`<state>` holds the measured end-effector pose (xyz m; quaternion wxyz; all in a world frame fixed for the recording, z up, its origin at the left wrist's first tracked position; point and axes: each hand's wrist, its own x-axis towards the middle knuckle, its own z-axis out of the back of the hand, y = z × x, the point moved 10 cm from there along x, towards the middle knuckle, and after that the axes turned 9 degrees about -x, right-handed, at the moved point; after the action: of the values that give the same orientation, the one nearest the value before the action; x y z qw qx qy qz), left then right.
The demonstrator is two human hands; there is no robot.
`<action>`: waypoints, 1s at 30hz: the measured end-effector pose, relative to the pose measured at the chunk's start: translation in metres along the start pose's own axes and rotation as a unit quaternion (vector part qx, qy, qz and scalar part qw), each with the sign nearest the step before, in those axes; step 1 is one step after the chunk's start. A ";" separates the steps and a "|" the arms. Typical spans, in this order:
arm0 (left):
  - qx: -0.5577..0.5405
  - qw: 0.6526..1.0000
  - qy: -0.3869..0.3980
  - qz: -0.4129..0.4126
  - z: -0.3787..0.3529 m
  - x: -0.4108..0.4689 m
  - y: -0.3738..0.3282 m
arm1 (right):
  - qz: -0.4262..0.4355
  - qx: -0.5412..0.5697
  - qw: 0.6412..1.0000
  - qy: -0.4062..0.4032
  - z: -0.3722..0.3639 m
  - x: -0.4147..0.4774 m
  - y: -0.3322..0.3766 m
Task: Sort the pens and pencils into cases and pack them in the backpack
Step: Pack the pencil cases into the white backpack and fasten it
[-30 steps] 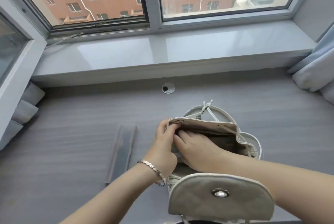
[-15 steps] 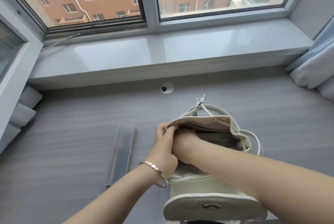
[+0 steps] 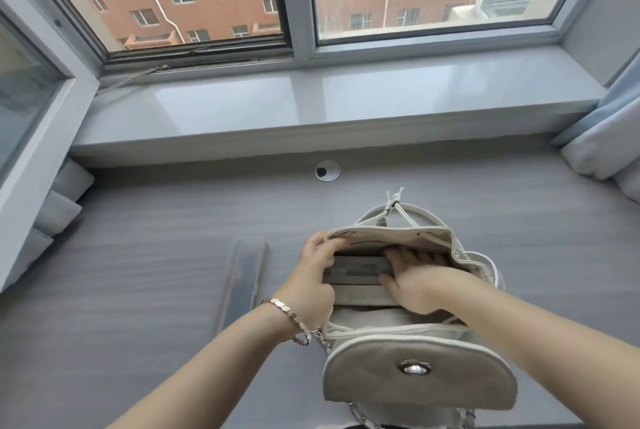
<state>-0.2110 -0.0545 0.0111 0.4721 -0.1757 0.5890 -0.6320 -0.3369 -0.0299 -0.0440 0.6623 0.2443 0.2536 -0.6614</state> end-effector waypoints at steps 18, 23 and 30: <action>0.229 0.878 -0.301 0.295 0.133 -0.053 0.163 | 0.102 0.214 0.898 -0.372 0.089 -0.109 -0.032; 0.154 0.891 -0.405 0.132 0.145 -0.060 0.078 | 0.060 0.257 0.874 -0.409 0.082 -0.118 -0.064; 0.298 0.909 -0.050 -0.289 0.045 -0.047 -0.107 | -0.010 0.358 0.870 -0.339 0.068 -0.095 -0.086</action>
<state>-0.1947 -0.0576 0.1352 0.3279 -0.2206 0.2730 -0.8771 -0.4220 -0.0037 0.0712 0.5681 0.2231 -0.2382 -0.7555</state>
